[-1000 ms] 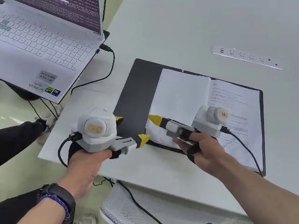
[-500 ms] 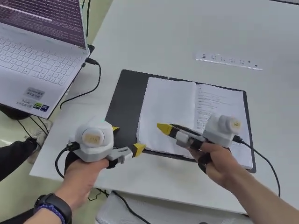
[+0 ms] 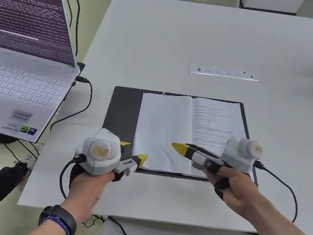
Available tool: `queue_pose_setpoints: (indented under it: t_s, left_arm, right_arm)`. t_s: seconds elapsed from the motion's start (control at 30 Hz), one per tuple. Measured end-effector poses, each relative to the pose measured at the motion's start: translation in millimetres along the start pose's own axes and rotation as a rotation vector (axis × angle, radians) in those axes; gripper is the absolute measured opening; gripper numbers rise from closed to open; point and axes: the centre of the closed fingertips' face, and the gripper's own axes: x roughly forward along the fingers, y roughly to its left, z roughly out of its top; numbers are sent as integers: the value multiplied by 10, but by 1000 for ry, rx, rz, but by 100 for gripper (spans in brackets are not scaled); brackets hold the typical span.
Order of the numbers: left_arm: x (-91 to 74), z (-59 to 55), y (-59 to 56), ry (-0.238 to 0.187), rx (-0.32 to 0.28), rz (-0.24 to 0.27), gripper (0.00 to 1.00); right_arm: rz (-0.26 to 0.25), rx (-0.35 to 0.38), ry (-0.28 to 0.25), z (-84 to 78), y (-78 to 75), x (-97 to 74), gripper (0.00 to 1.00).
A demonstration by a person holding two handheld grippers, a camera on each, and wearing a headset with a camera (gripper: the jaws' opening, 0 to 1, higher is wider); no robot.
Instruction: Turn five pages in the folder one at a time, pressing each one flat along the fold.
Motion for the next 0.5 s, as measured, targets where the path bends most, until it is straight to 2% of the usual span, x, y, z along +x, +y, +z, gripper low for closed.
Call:
queue_pose_setpoints:
  t_s: [0.2, 0.3, 0.37, 0.5]
  left_arm:
    - [136, -90, 21, 32, -18, 0, 18]
    - [174, -87, -43, 31, -41, -25, 16]
    - [200, -69, -86, 28, -37, -39, 14]
    - [283, -119, -40, 44, -57, -33, 6]
  right_arm:
    - [-4, 12, 20, -80, -37, -9, 47]
    - [0, 4, 28, -105, -33, -21, 47]
    - [1, 4, 32, -109, -26, -39, 46]
    - [-8, 19, 27, -109, -84, -56, 45]
